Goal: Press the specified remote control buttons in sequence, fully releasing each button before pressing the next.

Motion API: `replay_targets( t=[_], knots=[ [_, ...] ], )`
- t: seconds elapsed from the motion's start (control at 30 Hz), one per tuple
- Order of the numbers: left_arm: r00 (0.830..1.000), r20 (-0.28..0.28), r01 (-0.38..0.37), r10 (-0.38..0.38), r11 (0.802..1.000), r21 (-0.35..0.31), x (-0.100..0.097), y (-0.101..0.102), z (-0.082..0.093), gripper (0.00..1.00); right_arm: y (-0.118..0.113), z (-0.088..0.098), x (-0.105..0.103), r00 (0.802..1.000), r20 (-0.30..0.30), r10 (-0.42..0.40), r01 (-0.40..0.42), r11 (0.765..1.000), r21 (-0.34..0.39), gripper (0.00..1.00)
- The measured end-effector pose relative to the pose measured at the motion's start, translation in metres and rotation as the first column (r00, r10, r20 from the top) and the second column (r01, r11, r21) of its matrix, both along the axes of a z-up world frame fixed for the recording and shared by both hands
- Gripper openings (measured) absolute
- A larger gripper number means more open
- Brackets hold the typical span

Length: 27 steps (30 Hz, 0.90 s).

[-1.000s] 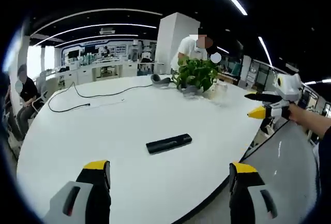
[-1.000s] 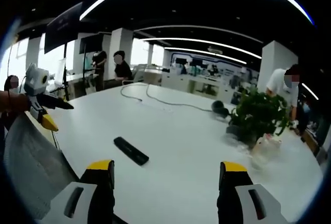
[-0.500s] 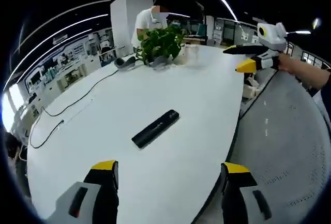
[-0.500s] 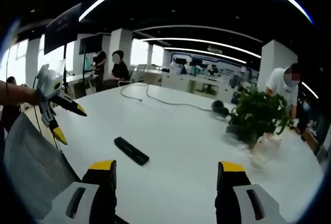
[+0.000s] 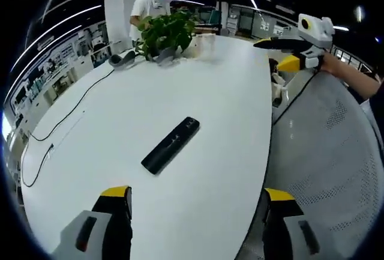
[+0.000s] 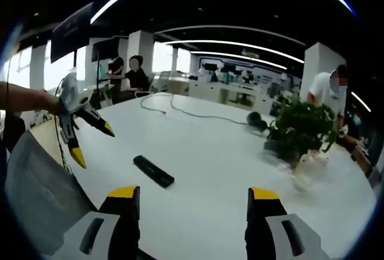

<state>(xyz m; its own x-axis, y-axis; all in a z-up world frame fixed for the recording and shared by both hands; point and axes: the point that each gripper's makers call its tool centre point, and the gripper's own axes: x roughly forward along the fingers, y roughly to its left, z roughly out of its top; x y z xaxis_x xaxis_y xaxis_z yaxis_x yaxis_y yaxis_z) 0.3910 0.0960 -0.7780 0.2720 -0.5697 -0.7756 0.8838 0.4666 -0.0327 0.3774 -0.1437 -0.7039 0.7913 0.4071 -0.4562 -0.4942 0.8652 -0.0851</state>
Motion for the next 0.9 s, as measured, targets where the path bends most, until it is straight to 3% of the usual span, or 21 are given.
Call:
replay_targets(
  t=[0.2,0.57,0.73,0.9],
  knots=[
    [1.000,-0.002,0.005,-0.005,1.000,-0.008,0.022,-0.002,0.005,0.95,-0.008,0.002,0.002,0.999,-0.005,-0.044,0.044,0.998,0.046,0.69],
    [0.999,0.028,0.036,-0.037,0.999,0.039,0.054,-0.004,0.003,0.94,-0.006,0.002,0.002,0.999,-0.008,-0.046,0.047,0.998,0.038,0.68],
    [0.998,0.023,0.058,-0.059,0.996,0.063,0.061,-0.008,-0.004,0.90,-0.005,0.000,0.002,0.999,-0.014,-0.038,0.038,0.999,0.028,0.67],
    [0.998,-0.012,0.063,-0.063,0.997,0.039,0.066,-0.016,-0.010,0.81,-0.002,-0.002,0.000,1.000,-0.023,-0.021,0.022,1.000,0.020,0.61]
  ],
)
